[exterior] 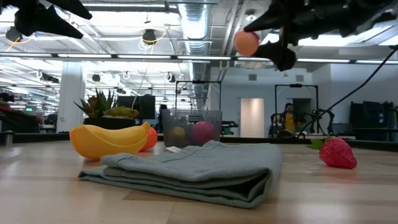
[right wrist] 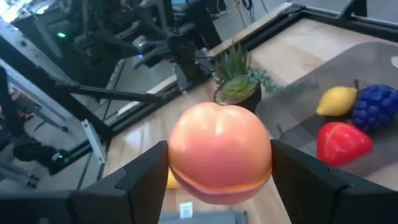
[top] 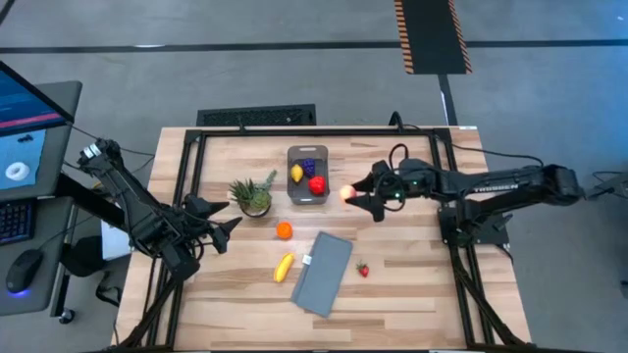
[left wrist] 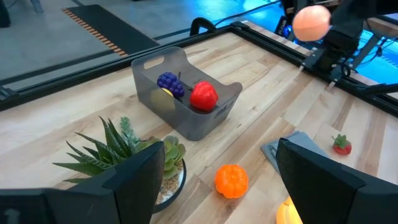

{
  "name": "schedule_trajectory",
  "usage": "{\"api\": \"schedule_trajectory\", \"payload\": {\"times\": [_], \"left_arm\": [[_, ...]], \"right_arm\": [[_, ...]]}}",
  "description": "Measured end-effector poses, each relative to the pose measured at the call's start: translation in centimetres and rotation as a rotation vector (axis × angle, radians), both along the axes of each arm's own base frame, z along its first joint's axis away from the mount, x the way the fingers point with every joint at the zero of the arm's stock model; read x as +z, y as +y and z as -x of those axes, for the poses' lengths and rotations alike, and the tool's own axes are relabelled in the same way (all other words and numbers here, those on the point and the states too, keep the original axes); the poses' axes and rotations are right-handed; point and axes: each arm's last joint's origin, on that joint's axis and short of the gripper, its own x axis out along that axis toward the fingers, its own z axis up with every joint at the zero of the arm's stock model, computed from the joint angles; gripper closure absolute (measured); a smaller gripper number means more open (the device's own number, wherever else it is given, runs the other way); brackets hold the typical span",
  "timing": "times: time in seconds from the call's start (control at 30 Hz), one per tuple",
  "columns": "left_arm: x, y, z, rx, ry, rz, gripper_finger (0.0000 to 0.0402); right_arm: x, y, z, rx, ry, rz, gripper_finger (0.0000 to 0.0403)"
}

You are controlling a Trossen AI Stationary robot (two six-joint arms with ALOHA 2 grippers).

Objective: Pick and placing Produce into tupperware
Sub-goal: Put the pink peach into the black bin

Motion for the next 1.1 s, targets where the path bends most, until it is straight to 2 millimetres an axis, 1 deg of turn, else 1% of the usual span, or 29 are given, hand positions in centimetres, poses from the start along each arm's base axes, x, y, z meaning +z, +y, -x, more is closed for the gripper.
{"api": "schedule_trajectory", "payload": {"times": [0.3,0.5,0.7,0.9,1.1], "left_arm": [[0.0,0.0,0.0,-0.001,-0.001,-0.009,0.0107],[0.0,0.0,0.0,-0.002,0.001,-0.012,0.0107],[0.0,0.0,0.0,-0.002,0.001,-0.012,0.0107],[0.0,0.0,0.0,-0.001,0.002,-0.014,0.0107],[0.0,0.1,0.0,0.004,-0.007,-0.030,0.0107]], "right_arm": [[-1.9,-0.9,-2.2,-0.019,-0.002,0.008,0.0121],[-3.3,-2.4,-3.4,-0.069,-0.009,0.009,0.0121],[-4.5,-4.4,-4.0,-0.133,-0.017,0.009,0.0121],[-5.2,-5.9,-4.3,-0.182,-0.012,0.001,0.0121],[-5.0,-7.0,-5.7,-0.165,-0.013,0.015,0.0121]]}}
